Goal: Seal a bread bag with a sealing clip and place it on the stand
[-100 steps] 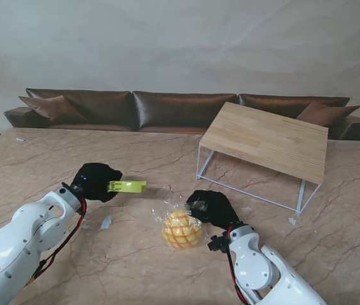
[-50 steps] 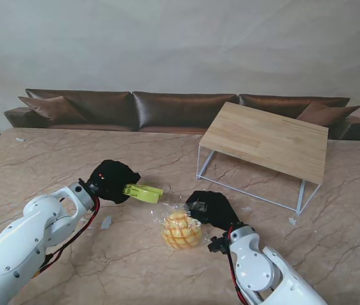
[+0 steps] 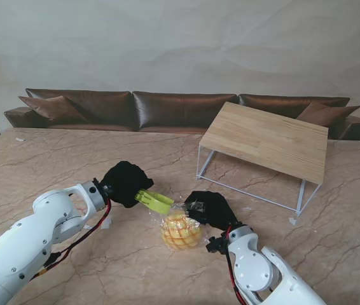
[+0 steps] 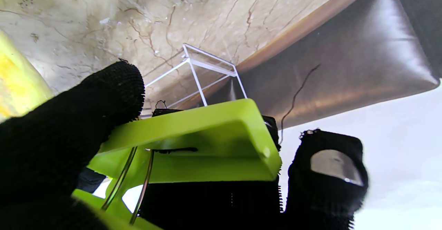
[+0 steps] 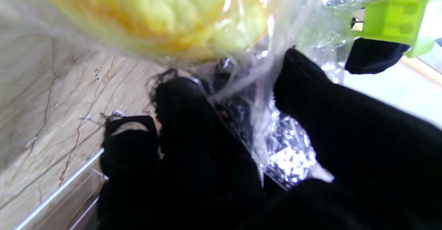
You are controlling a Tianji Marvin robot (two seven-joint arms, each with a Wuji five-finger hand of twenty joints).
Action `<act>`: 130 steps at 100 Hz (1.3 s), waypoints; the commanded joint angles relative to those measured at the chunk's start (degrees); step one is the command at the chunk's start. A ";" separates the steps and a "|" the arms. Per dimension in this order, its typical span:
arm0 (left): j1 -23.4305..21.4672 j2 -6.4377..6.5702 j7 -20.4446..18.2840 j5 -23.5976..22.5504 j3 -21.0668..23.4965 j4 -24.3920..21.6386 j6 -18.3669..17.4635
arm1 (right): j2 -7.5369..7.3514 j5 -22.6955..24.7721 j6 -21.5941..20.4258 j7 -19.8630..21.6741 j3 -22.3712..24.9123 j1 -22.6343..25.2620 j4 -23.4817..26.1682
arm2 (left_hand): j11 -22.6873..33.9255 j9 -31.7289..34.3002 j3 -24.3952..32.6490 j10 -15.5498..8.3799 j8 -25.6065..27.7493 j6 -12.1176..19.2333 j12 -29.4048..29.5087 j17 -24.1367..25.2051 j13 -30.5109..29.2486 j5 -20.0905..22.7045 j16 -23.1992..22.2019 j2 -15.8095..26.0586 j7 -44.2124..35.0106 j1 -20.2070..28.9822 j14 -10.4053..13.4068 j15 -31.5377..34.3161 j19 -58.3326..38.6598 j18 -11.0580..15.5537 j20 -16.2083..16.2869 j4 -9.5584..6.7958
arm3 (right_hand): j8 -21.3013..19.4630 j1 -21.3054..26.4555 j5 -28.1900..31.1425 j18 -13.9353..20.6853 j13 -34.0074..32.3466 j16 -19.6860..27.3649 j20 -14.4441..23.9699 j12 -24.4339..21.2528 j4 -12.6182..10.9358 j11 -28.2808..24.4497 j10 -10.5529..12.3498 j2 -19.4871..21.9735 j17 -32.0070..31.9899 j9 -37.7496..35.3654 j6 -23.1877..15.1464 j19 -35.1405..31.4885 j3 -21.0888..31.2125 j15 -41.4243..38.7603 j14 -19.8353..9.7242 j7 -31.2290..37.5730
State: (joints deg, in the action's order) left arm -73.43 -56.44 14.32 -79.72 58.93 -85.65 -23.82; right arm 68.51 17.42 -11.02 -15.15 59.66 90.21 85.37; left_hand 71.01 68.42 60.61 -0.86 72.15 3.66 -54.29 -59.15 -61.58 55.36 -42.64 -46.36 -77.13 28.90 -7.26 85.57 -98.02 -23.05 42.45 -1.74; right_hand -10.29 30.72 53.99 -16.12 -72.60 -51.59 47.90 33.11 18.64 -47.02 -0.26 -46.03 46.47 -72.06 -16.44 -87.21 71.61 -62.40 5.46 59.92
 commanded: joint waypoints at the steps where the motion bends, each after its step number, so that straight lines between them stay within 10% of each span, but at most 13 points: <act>1: 0.42 -0.08 0.07 -0.35 -0.82 -0.05 -0.19 | 0.50 -0.02 -0.59 -0.51 -0.28 0.19 0.09 | 11.49 8.67 7.27 -5.36 3.05 15.64 -3.74 -1.59 -11.28 8.19 -5.13 4.82 -16.57 10.45 5.71 14.84 -5.57 -1.18 -0.16 1.04 | 0.56 0.05 1.89 -0.03 -2.14 -0.78 -0.25 0.61 -0.74 -2.29 -0.82 0.34 0.76 -2.43 -0.04 -1.71 1.32 -1.80 0.40 0.29; 62: 3.59 1.30 -1.07 -6.05 -7.83 -0.57 2.47 | 0.95 -1.32 -0.98 -0.94 -1.11 -1.08 -0.78 | 10.46 8.51 6.49 -6.51 5.00 17.49 -5.15 -1.46 -11.26 6.45 -5.46 3.70 -15.30 9.35 7.53 13.69 -4.72 0.34 -2.13 2.46 | 0.63 -0.04 2.53 -0.30 -2.20 -2.17 -0.88 1.24 -0.53 -2.67 -1.41 -0.16 3.22 -3.90 1.23 -1.85 2.38 -5.99 0.07 0.61; 81: 2.83 1.22 -1.91 -6.99 -8.19 -1.27 5.61 | 1.00 -1.41 -1.19 -0.99 -1.40 -1.35 -1.14 | -2.78 8.52 4.04 -10.42 5.58 18.62 -8.58 0.15 -11.27 -0.29 -6.84 -1.33 -8.90 4.29 10.77 9.01 -2.96 3.49 -4.27 7.61 | -1.25 -0.15 2.24 -0.20 -2.16 -2.00 -0.97 1.53 -0.45 -2.76 -1.13 -0.17 2.88 -3.61 -0.45 -1.73 2.60 -5.95 0.19 1.32; 93: 1.83 1.46 -3.89 -9.05 -7.74 -2.91 6.48 | 1.03 -1.54 -1.19 -0.90 -1.59 -1.54 -1.32 | -22.02 -2.90 1.36 -10.58 -4.01 15.98 -9.43 5.97 -10.97 -12.52 -11.38 -5.69 4.21 -3.57 14.19 -1.18 -0.12 9.18 -2.94 13.61 | -2.23 -0.23 2.06 -0.10 -2.12 -1.88 -0.97 1.71 -0.40 -2.83 -1.07 -0.27 2.70 -3.43 -0.69 -1.70 2.75 -5.75 0.21 1.27; 113: 0.15 1.43 -3.28 -9.12 -6.42 -4.08 5.95 | 1.16 -1.58 -1.41 -1.17 -1.95 -1.98 -1.94 | -35.13 -22.11 -2.23 -8.93 -20.58 10.74 10.90 21.17 -1.69 -26.28 -23.07 -3.33 17.90 -13.05 9.20 -27.75 14.31 7.80 1.81 12.24 | -4.63 -0.11 1.68 -0.01 -2.03 -1.73 -0.78 2.36 -0.34 -3.17 -0.96 -0.34 1.75 -2.46 -1.32 -1.56 3.23 -5.14 0.43 1.04; 130: -2.41 0.93 -4.50 -7.37 -3.40 -5.89 4.70 | 1.05 -1.29 -1.45 -0.77 -2.12 -2.28 -2.31 | -45.13 -32.38 -5.59 -6.09 -39.32 4.43 23.96 40.17 13.40 -28.94 -3.95 -0.79 34.45 -17.16 2.17 -60.73 38.88 1.70 0.45 12.30 | -8.48 0.41 1.01 0.20 -1.85 -1.99 -0.16 3.12 -0.32 -3.58 -0.72 0.49 0.88 -1.47 -2.25 -1.43 2.81 -4.30 0.54 0.52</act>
State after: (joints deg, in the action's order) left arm -74.64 -55.19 11.00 -88.08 54.85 -90.34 -18.37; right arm 69.28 15.92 -12.23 -15.93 57.72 87.98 82.94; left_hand 29.01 39.67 55.87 -9.04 39.55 10.78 -34.74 -24.04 -51.90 27.21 -53.39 -48.26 -48.87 14.06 -2.22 32.53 -65.56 -17.87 43.35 9.35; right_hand -15.78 29.98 54.65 -16.17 -72.66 -53.13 47.20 35.59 18.62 -48.86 -1.44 -46.07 47.48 -72.77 -14.29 -87.21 72.23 -66.71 5.45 59.13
